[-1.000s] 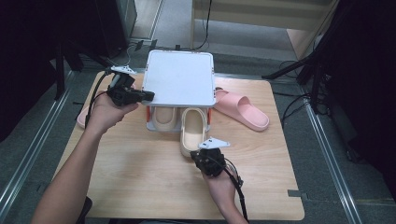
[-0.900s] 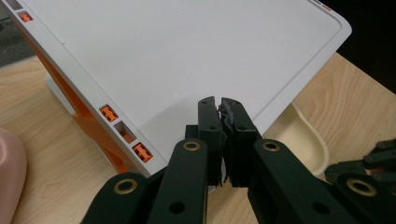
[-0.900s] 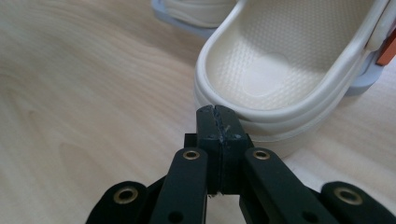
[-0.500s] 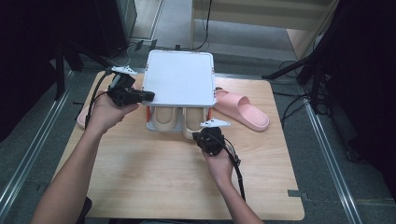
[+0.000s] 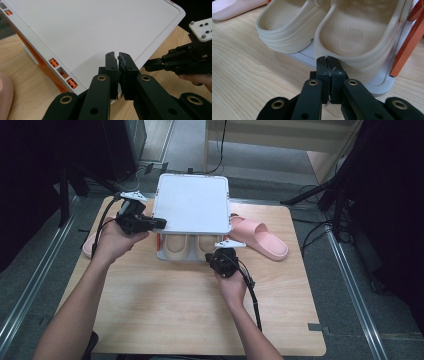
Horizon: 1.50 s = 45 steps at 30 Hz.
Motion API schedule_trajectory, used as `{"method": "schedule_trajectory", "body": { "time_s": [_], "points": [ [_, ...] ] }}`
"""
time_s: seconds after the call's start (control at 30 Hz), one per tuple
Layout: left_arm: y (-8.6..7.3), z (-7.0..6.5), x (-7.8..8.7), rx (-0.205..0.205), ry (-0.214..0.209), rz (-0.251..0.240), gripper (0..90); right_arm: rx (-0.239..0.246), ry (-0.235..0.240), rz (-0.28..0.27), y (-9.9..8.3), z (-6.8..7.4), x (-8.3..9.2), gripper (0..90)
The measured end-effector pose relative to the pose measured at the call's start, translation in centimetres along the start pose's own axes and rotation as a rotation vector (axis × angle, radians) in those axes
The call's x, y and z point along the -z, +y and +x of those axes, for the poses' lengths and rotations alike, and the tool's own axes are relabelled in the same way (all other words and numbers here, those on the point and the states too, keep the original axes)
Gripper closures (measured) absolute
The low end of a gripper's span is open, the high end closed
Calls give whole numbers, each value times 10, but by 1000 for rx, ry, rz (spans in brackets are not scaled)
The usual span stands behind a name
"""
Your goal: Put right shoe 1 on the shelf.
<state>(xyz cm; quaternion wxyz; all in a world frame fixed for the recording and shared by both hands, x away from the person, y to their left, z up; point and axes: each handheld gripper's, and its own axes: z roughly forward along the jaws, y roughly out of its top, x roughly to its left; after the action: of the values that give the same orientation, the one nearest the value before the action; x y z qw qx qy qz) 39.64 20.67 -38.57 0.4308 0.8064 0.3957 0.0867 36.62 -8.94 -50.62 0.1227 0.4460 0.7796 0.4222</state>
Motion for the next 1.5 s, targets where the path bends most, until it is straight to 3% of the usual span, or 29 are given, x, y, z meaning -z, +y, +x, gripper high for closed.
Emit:
{"method": "schedule_trajectory", "body": {
  "time_s": [0.1,0.17,0.33,0.5,0.6,0.67,0.7,0.8,0.87,1.0,1.2,1.3,1.5],
  "points": [
    [0,1,0,6,-12,0,846,11,4,1,0,0,1,857],
    [0,3,1,4,-18,-3,831,-14,16,12,0,2,4,834],
    [-1,8,10,31,-5,-15,763,11,78,-28,-1,9,28,767],
    [-4,10,28,55,7,-36,594,17,149,-37,-8,5,47,658],
    [-7,13,39,79,25,-62,521,-20,201,-35,-11,3,53,554],
    [-11,15,45,89,41,-56,492,11,221,-22,-11,4,55,499],
    [-13,15,46,95,48,-55,481,52,221,-15,-12,6,58,485],
    [-20,18,50,101,66,-25,463,139,215,-13,-16,8,65,464],
    [-25,20,53,110,79,-19,463,159,223,-18,-19,6,70,464],
    [-34,23,60,123,100,-23,466,139,266,-8,-21,0,74,461],
    [-48,28,71,140,112,-29,478,149,299,-5,-17,-4,78,444],
    [-55,33,76,175,100,-35,497,141,291,-14,-15,-7,80,439],
    [-68,38,81,162,129,-60,560,134,287,-34,-8,-11,80,460]
  ]
}}
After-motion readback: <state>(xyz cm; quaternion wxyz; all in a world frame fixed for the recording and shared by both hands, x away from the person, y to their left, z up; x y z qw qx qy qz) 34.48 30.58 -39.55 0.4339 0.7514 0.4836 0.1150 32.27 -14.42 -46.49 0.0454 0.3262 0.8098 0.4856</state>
